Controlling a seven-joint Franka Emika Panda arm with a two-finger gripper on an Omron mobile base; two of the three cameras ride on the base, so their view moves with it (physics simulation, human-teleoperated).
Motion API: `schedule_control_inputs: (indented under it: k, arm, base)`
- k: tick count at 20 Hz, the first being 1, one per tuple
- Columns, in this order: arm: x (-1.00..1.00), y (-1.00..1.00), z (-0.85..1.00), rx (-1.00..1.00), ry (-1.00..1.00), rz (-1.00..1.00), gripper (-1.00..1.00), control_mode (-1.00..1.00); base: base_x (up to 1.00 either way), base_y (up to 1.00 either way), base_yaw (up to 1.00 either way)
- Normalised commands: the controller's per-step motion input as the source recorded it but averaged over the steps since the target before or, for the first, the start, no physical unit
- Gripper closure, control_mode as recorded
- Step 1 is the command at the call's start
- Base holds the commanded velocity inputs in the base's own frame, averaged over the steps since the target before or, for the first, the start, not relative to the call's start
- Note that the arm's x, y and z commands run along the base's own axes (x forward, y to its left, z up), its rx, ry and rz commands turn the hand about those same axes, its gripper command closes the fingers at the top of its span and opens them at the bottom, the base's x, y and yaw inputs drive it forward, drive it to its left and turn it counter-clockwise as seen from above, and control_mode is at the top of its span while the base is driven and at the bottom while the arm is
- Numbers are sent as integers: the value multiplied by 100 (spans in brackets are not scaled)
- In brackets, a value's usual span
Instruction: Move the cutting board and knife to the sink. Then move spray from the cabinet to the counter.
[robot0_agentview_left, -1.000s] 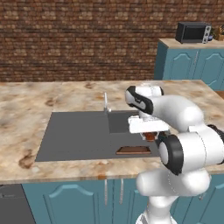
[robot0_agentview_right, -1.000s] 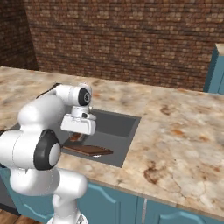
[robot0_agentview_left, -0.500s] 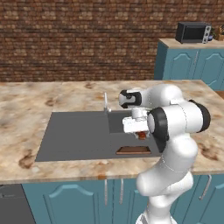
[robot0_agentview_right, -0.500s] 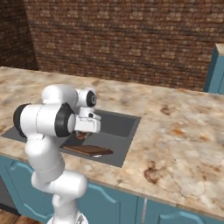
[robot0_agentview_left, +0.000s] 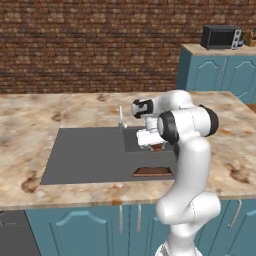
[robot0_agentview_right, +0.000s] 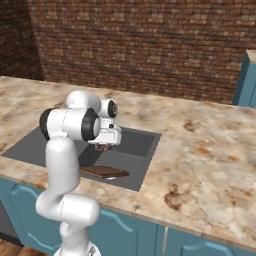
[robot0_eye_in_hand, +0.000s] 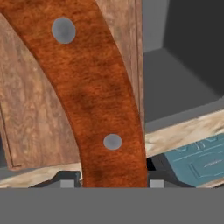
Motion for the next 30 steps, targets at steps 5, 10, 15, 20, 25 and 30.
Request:
schedule_control_inputs:
  k: [5,10,15,20,25,30]
  arm:
    - [34,-10,-41,0,6,0,100,-100]
    - [7,-1,-60,0,2,0,100,-100]
    - [1,0,-70,0,5,0,100,-100]
    - [0,0,-59,0,6,0,100,-100]
    - [0,0,-29,0,4,0,100,-100]
    - [0,0,-1,0,1,0,-100,-100]
  base:
    - [0,0,0]
    - [0,0,0]
    - [0,0,0]
    - [0,0,0]
    - [0,0,0]
    - [0,0,0]
